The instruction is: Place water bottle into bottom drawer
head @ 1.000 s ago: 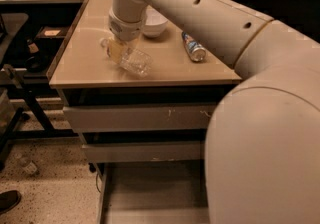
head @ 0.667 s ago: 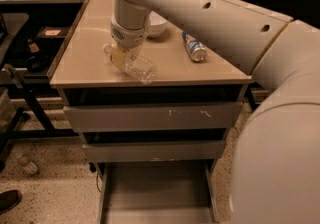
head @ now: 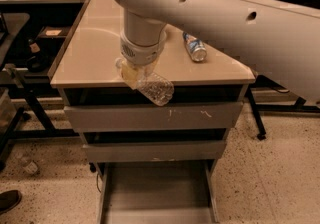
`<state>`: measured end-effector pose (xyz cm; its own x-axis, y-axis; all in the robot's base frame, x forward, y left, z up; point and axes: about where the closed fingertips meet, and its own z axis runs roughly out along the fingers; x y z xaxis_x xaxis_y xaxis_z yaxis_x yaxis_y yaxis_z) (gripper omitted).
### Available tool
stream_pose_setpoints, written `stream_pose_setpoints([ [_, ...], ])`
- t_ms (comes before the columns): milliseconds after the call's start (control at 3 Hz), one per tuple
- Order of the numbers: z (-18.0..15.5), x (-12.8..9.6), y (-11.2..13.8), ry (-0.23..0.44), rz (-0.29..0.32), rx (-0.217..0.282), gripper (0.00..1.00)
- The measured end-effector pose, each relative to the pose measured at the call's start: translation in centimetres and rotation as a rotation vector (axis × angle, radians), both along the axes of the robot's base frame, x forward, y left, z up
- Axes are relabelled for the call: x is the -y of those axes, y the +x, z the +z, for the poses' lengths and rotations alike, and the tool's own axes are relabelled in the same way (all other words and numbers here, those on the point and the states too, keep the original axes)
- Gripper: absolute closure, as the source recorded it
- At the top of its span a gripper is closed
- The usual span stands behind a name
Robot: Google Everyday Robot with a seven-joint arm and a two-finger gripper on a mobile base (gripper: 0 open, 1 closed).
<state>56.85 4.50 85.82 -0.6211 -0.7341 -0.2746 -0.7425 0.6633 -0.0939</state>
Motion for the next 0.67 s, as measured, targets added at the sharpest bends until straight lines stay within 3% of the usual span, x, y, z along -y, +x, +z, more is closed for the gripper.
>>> stream_pose_setpoints([
  [667,-0.89,0.49,-0.64,-0.002,-0.014,-0.018,1.00],
])
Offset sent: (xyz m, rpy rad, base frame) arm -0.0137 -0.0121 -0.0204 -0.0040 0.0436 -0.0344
